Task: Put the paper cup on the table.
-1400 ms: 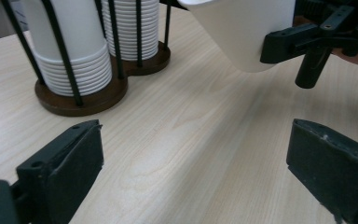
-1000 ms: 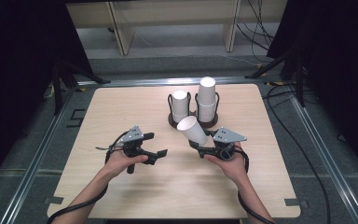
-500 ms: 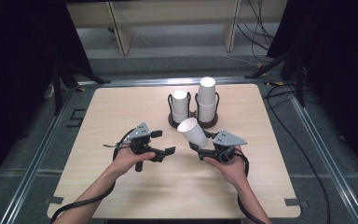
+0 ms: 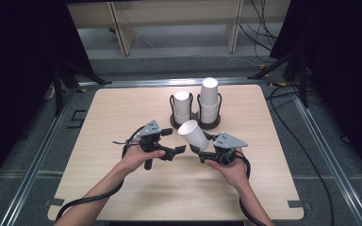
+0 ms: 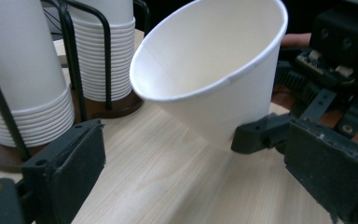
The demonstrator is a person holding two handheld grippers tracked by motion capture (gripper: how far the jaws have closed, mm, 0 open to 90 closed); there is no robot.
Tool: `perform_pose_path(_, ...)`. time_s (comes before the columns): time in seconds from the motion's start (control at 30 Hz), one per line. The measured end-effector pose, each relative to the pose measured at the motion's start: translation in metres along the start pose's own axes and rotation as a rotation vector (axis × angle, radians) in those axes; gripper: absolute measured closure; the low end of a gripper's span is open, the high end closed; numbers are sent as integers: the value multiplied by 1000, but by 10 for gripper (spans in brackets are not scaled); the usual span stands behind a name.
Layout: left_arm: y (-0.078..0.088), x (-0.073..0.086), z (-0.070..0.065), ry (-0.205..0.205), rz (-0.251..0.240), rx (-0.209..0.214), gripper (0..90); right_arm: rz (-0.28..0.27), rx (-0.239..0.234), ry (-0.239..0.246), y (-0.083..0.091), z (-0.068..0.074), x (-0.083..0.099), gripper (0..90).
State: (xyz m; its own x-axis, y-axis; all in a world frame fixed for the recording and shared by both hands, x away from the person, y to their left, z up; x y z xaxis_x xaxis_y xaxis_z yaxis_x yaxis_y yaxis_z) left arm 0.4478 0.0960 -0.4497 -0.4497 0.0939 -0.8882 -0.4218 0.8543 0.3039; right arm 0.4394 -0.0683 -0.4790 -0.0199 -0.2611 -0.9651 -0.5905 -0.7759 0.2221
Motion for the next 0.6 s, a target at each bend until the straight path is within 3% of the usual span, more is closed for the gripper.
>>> perform_pose_path(0.03, 0, -1, -1, 1, 9, -12, 48, 5, -12, -25, 0, 2, 0, 342)
perform_pose_path(0.13, -4, -4, -3, 18, 8, 4, 46, -6, 7, 16, 1, -1, -1, 342)
perform_pose_path(0.17, -5, -4, -3, 20, 9, 8, 46, -4, -3, -13, 1, 2, 0, 342)
perform_pose_path(0.23, -9, -5, -3, 17, 3, 15, 45, -12, 4, 20, 0, 0, -1, 342)
perform_pose_path(0.3, -9, -7, -4, 7, 14, -2, 44, -19, -11, 5, -2, 2, -1, 342)
perform_pose_path(0.33, -10, -7, -4, 13, 14, 3, 44, -8, 12, 21, 0, 0, 0, 342)
perform_pose_path(0.37, -11, -8, -4, 15, 13, 5, 44, -16, -8, 3, -1, 2, 0, 342)
perform_pose_path(0.47, -14, -9, -5, 16, 19, 13, 43, -6, 5, 9, -1, 1, 1, 342)
perform_pose_path(0.6, -17, -10, -5, 29, 19, 18, 42, -10, -12, 7, -2, 3, 0, 342)
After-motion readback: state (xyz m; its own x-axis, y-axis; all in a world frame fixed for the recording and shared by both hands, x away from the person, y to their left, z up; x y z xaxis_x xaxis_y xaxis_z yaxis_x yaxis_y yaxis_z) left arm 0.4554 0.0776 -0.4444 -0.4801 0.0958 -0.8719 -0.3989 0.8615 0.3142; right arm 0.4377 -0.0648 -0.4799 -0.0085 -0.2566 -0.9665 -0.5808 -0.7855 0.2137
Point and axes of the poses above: each handheld gripper's, and its own axes: y roughly backward along the jaws, x roughly out of its underside, z roughly to its left, the point moved 6 cm from there along -y, roughly forward along the jaws, and after that the axes turned 8 degrees about y, right-handed, at the moved point
